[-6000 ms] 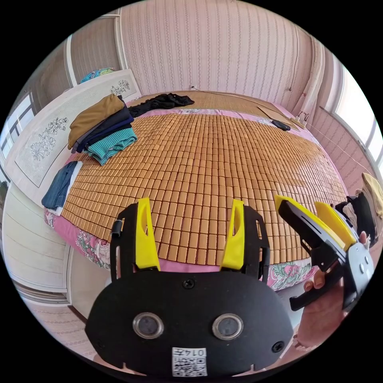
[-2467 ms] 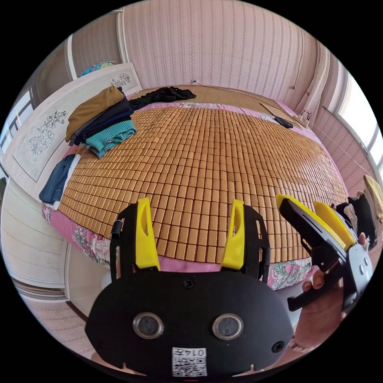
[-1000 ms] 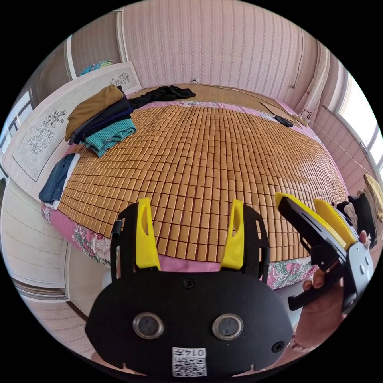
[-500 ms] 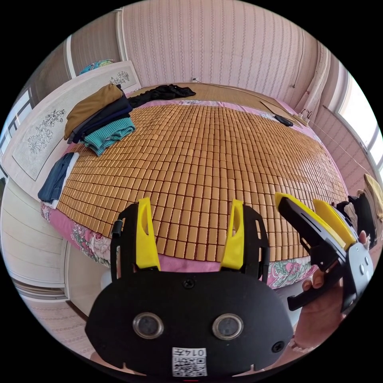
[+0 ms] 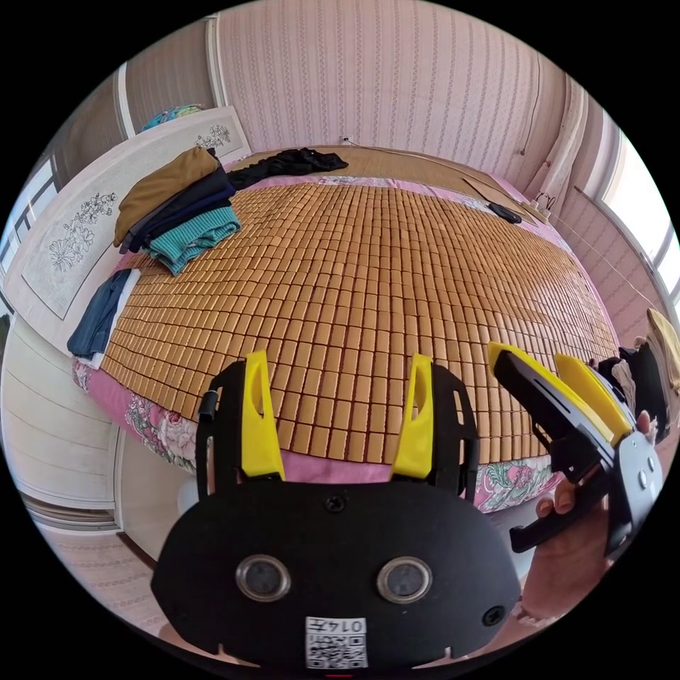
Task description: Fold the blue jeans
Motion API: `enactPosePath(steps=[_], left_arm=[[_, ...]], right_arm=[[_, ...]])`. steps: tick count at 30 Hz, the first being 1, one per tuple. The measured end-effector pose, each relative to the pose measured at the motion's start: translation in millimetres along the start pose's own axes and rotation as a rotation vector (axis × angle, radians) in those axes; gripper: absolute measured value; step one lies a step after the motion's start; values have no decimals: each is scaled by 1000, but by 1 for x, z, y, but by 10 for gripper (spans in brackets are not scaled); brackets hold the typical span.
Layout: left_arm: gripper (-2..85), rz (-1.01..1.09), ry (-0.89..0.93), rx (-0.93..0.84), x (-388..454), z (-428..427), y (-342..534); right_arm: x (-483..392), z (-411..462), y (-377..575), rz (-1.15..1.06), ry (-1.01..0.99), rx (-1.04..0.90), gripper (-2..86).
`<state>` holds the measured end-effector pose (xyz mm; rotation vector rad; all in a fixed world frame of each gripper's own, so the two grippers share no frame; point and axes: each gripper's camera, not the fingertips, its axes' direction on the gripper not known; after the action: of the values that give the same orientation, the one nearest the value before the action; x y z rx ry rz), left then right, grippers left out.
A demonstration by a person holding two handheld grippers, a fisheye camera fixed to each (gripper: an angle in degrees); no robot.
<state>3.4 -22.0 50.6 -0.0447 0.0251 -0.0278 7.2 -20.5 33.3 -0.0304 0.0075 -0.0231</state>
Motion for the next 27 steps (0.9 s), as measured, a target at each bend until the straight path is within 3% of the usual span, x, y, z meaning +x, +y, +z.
enactPosePath(steps=[5, 10, 23, 27], left_arm=[[221, -32, 2, -4, -8, 0, 6], [93, -132, 26, -5, -28, -3, 18], [100, -107, 131, 88, -60, -37, 67], [93, -36, 192, 264, -78, -65, 98]], right_arm=[[3, 4, -2, -2, -2, 1, 187], [7, 6, -4, 3, 9, 4, 179], [15, 10, -1, -24, -1, 24, 159], [18, 3, 3, -50, -67, 49, 151]])
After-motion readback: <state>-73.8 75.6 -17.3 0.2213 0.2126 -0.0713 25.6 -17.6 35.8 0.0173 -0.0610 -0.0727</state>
